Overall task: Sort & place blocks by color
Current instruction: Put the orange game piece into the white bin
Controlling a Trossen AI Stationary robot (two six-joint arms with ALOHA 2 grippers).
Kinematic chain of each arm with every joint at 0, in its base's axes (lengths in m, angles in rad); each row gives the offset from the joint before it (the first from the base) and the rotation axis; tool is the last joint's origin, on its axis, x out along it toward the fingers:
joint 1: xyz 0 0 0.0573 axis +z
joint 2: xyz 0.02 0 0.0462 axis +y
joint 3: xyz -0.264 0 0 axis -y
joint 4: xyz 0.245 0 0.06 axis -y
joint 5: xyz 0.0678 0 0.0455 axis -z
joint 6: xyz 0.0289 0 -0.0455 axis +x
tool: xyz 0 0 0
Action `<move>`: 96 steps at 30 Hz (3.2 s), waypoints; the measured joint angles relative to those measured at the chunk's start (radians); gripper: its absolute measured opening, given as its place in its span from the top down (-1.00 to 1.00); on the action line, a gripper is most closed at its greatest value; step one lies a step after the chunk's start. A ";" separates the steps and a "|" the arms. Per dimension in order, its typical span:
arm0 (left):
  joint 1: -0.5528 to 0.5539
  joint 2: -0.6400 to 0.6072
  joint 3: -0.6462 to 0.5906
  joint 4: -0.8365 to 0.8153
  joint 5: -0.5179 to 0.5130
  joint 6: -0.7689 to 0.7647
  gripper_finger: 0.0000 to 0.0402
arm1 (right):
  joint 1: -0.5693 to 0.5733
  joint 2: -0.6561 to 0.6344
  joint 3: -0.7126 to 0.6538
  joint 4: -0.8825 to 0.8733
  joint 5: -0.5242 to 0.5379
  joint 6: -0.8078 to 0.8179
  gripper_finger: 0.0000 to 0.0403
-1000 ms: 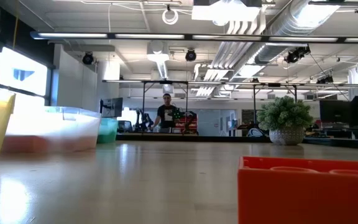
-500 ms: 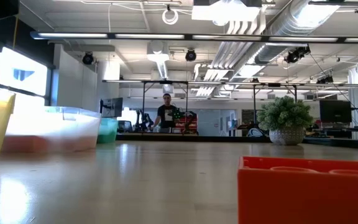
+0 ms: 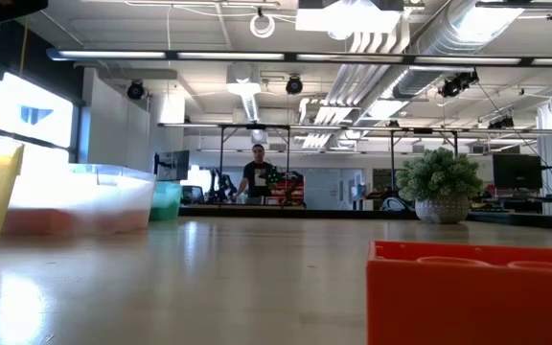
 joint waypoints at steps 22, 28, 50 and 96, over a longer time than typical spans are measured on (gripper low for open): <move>0.000 0.000 0.000 0.001 -0.036 0.030 0.20 | 0.093 0.235 0.000 0.045 0.007 0.067 -0.05; 0.000 0.000 0.000 0.000 -0.036 0.051 0.20 | 0.093 0.278 0.000 0.060 -0.030 0.102 -0.05; 0.008 -0.052 0.000 -0.002 -0.052 0.113 0.20 | 0.047 0.326 0.001 0.074 -0.115 0.202 0.51; 0.455 -0.656 0.000 -0.010 -0.463 0.270 0.20 | -0.549 0.358 0.291 0.562 0.017 -0.447 0.51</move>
